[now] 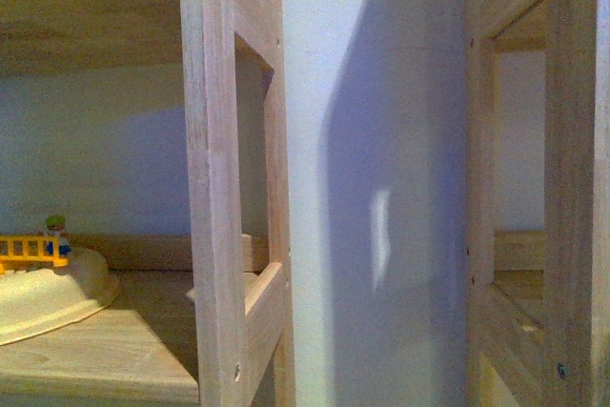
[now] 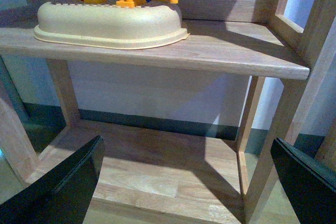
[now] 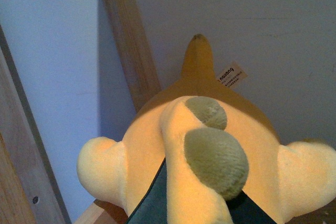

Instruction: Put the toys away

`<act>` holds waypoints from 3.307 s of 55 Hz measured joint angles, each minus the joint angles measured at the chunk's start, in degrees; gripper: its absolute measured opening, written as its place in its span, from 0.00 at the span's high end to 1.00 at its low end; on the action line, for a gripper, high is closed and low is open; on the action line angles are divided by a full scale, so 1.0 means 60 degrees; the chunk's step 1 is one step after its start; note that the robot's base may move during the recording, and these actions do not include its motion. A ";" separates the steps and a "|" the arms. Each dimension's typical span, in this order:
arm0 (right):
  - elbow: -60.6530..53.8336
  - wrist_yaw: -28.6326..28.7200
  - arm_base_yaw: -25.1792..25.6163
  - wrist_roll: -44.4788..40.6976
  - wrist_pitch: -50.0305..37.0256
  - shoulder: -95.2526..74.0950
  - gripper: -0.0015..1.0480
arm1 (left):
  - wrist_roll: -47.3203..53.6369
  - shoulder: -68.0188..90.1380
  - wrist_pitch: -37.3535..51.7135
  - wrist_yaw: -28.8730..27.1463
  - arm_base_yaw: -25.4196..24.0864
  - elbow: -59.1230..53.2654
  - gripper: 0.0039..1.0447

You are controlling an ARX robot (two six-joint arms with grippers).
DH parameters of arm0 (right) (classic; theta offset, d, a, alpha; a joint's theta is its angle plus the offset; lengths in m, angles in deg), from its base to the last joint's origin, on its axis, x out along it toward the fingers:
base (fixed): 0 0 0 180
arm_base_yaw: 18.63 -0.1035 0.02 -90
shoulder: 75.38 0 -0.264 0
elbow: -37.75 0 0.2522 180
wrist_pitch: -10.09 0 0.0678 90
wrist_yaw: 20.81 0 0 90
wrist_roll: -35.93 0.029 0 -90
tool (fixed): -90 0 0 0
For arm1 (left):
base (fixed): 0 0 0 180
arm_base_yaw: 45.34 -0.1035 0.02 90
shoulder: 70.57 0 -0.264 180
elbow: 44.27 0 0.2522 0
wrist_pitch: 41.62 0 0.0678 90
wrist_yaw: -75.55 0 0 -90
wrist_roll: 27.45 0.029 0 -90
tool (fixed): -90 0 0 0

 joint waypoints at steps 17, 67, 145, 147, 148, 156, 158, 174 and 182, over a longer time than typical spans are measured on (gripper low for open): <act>-0.0637 0.0011 0.0149 -0.0073 -0.0164 0.0244 0.67 | 0.0000 0.0000 0.0000 -0.0004 0.0000 0.0000 0.06; -0.1749 -0.2036 -0.0171 -0.2364 -0.0208 0.2477 0.06 | 0.0000 0.0000 0.0000 0.0000 0.0000 0.0000 0.06; -1.1304 -0.0051 0.0339 -0.2371 0.2514 1.1213 0.14 | 0.0000 0.0000 0.0000 0.0000 0.0000 0.0000 0.06; -1.1245 -0.0164 0.0215 -0.2809 0.3497 1.1282 0.20 | 0.0000 0.0000 0.0000 0.0004 0.0000 0.0000 0.06; -1.1402 -0.0230 0.0095 -0.2998 0.3963 1.1406 0.25 | 0.0000 0.0000 0.0000 0.0000 0.0000 0.0000 0.06; -1.2626 -0.1005 -0.0557 -0.3442 0.3916 1.2043 0.46 | 0.0000 0.0000 0.0000 0.0000 0.0000 0.0000 0.06; -1.2968 -0.1687 -0.1096 -0.3493 0.3799 1.2247 0.53 | 0.0000 0.0000 0.0000 0.0000 0.0000 0.0000 0.06; -1.4633 -0.2098 -0.1887 -0.3668 0.3144 1.3220 0.95 | 0.0000 0.0000 0.0000 0.0000 0.0000 0.0000 0.06; -1.5194 -0.2098 -0.1894 -0.3701 0.2922 1.3559 0.97 | 0.0000 0.0000 0.0000 -0.0004 0.0000 0.0000 0.06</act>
